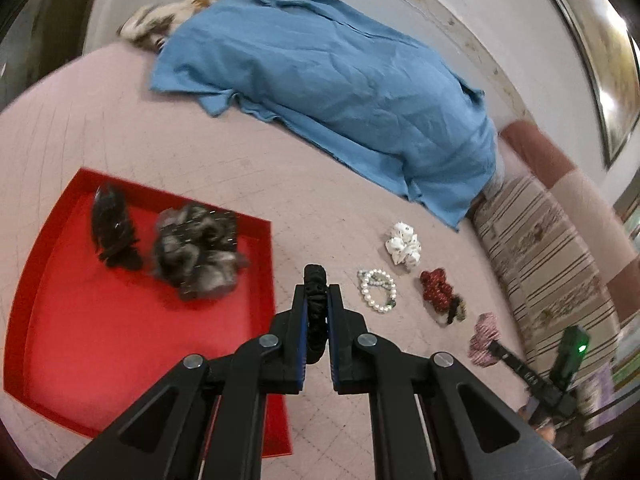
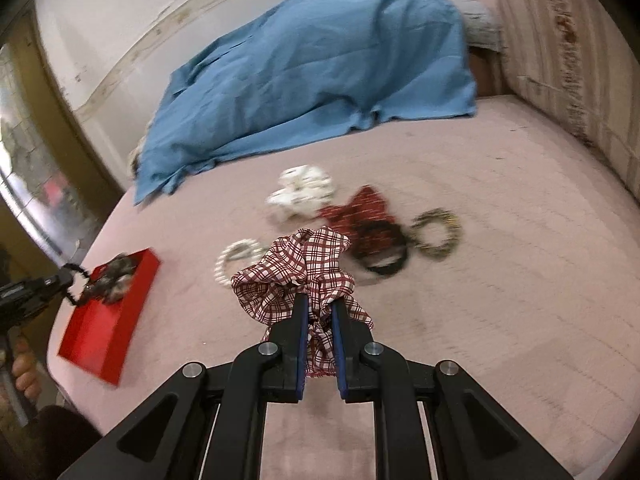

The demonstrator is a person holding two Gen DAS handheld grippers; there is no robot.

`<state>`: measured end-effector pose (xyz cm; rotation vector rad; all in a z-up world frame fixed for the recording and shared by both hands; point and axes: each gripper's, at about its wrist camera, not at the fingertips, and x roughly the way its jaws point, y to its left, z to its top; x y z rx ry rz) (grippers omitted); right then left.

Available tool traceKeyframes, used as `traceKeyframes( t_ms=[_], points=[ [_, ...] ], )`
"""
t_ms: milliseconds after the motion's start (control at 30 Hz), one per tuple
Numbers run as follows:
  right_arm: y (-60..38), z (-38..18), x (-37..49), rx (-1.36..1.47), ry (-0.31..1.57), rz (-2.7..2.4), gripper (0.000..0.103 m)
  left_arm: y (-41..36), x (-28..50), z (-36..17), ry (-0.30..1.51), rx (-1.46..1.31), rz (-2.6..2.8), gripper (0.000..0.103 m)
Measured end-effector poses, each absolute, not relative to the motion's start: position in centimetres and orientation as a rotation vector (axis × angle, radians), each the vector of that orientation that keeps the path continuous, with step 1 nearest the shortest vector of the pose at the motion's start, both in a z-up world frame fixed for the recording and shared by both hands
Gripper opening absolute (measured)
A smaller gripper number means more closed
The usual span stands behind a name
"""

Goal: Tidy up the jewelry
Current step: 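Place the plaid scrunchie and black scrunchie into the red tray, release both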

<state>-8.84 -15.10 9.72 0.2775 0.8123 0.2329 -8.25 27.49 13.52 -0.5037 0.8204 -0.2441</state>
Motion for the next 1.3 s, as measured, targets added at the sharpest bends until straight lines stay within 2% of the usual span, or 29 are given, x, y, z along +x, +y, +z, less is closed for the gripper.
traceKeyframes(
  t_ms=[333, 633, 933, 1200, 1300],
  points=[
    [-3.6, 11.9, -7.8, 0.171, 0.849, 0.448, 0.012, 36.8, -9.8, 10.8, 0.793, -0.701, -0.122, 0.008],
    [9.8, 12.5, -5.9, 0.048, 0.893, 0.64, 0.012, 38.8, -9.9, 9.4, 0.832, -0.526, 0.169, 0.008],
    [20.8, 9.1, -4.6, -0.138, 0.974, 0.728, 0.013, 40.1, -8.5, 8.1, 0.836, -0.476, 0.235, 0.008],
    [24.1, 5.9, -3.4, -0.184, 1.027, 0.707, 0.015, 41.2, -7.6, 7.4, 0.838, -0.535, 0.233, 0.008],
    [24.6, 5.6, -3.3, -0.187, 1.026, 0.708, 0.018, 40.9, -7.6, 7.7, 0.823, -0.529, 0.215, 0.012]
  ],
)
